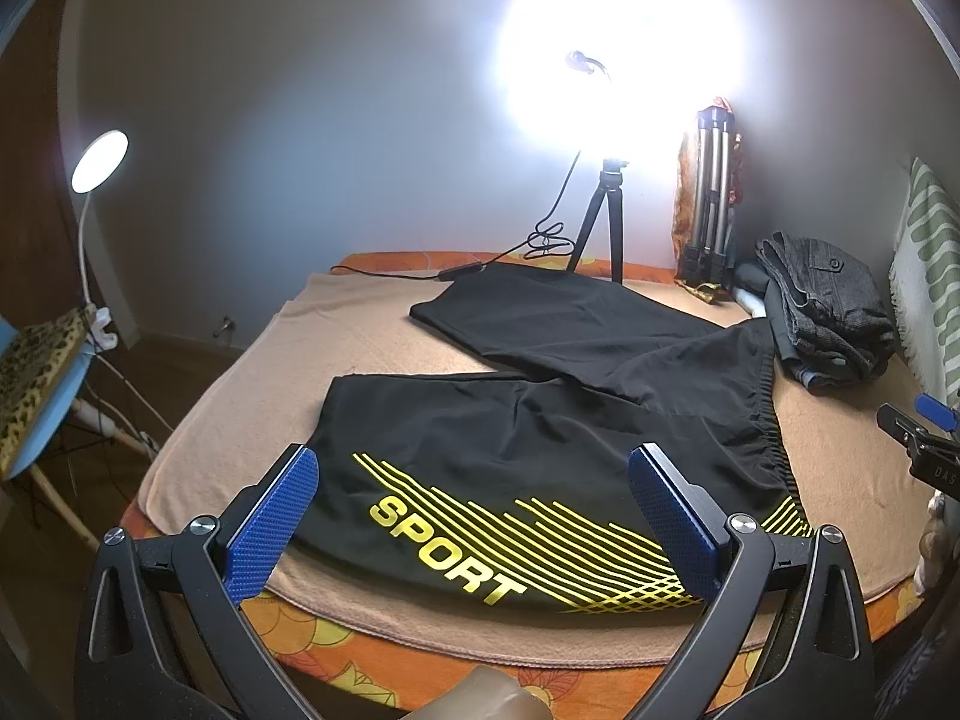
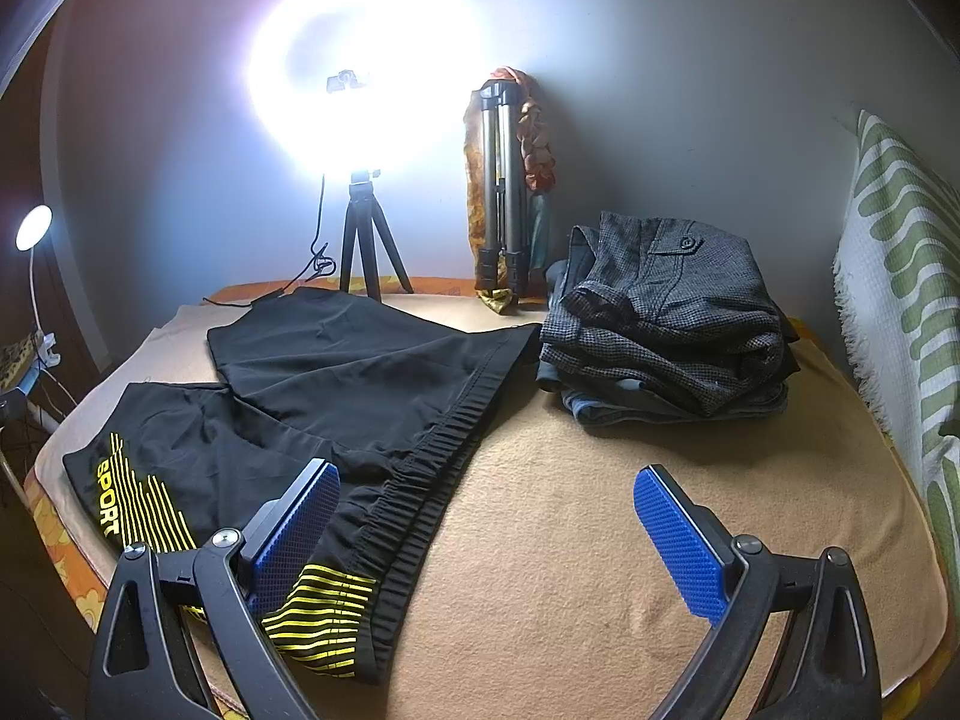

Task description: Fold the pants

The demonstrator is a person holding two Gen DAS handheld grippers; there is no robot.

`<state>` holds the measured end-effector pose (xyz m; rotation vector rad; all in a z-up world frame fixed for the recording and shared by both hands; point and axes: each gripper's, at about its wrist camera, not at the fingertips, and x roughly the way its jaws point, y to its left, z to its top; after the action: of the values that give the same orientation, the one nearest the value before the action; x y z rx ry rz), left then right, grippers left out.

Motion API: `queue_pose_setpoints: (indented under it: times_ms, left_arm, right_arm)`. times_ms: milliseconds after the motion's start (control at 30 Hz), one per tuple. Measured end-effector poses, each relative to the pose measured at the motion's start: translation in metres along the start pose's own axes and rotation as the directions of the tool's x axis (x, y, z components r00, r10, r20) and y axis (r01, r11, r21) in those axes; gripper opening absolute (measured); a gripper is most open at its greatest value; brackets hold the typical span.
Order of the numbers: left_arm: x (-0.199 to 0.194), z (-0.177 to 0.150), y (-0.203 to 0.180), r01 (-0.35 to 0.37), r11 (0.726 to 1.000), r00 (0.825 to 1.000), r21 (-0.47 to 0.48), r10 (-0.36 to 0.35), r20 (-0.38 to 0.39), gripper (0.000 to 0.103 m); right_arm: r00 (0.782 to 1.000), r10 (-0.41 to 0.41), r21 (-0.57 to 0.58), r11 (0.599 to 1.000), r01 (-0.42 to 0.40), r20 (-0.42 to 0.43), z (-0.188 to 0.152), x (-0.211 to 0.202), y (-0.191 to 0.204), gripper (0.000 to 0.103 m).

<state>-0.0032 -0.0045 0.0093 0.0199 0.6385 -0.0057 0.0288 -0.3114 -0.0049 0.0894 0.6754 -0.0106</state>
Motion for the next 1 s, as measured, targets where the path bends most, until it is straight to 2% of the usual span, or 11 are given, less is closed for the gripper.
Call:
queue_pose_setpoints:
  times_ms: [767, 1000]
  left_arm:
    - [-0.0001, -0.0012, -0.0012, 0.000, 1.000, 1.000, 0.002, 0.000, -0.008, 0.103]
    - [0.0059, -0.0037, 0.0017, 0.027, 0.999, 0.999, -0.019, -0.028, -0.035, 0.103]
  right_arm:
    - [1.000, 0.007, 0.003, 1.000, -0.007, -0.013, -0.0026, 0.0036, 0.0039, 0.100]
    - [1.000, 0.009, 0.012, 1.000, -0.008, -0.022, -0.0025, 0.0062, 0.0030, 0.100]
